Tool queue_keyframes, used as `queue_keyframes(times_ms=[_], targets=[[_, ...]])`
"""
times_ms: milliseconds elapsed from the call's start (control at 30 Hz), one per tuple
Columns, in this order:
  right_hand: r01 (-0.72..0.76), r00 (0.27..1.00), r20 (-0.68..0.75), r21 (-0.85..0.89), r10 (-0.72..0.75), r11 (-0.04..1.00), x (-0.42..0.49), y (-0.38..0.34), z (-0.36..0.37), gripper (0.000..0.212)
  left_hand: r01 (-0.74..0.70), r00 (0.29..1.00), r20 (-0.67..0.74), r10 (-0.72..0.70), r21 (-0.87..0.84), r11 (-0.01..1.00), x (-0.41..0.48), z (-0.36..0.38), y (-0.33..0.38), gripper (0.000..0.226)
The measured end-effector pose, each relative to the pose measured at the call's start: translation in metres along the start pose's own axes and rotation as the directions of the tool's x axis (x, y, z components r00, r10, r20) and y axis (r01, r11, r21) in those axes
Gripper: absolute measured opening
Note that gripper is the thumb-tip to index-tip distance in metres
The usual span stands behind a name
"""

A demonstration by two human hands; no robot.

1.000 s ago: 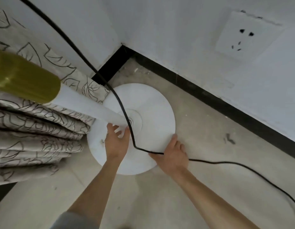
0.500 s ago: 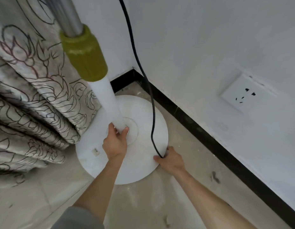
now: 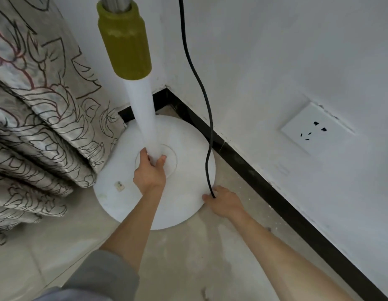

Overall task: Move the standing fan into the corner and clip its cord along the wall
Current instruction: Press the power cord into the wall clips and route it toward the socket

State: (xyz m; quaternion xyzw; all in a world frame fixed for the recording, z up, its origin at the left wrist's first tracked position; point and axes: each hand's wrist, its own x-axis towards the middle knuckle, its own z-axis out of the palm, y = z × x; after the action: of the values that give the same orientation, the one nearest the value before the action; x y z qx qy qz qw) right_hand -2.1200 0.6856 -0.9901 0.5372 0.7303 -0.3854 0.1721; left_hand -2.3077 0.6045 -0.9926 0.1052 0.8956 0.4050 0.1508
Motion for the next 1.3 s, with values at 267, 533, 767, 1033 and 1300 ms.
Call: queue_keyframes(times_ms=[267, 533, 767, 1033, 1300], targets=[[0.118, 0.991, 0.051, 0.139, -0.126, 0.983, -0.048, 0.007, -0.057, 0.04, 0.242, 0.933, 0.305, -0.189, -0.146, 0.959, -0.026, -0.007, 0.025, 0.087], [0.249, 0.963, -0.173, 0.289, -0.206, 0.924, -0.092, 0.017, -0.12, 0.049, -0.776, 0.615, -0.003, 0.789, -0.181, 0.604, -0.121, -0.035, 0.148, 0.029], [0.406, 0.888, -0.34, 0.264, -0.31, 0.875, -0.136, 0.029, -0.186, 0.036, -0.955, -0.121, 0.476, 0.871, 0.184, -0.233, -0.113, -0.026, 0.232, 0.042], [0.52, 0.777, -0.498, 0.161, -0.386, 0.839, -0.157, 0.018, -0.215, 0.023, -0.893, 0.052, 0.534, 0.844, 0.403, -0.2, -0.078, -0.039, 0.245, 0.023], [0.467, 0.528, -0.767, -0.098, -0.366, 0.879, -0.2, -0.049, -0.253, 0.025, -0.786, 0.422, 0.28, 0.863, 0.587, 0.194, -0.026, -0.089, 0.294, 0.021]])
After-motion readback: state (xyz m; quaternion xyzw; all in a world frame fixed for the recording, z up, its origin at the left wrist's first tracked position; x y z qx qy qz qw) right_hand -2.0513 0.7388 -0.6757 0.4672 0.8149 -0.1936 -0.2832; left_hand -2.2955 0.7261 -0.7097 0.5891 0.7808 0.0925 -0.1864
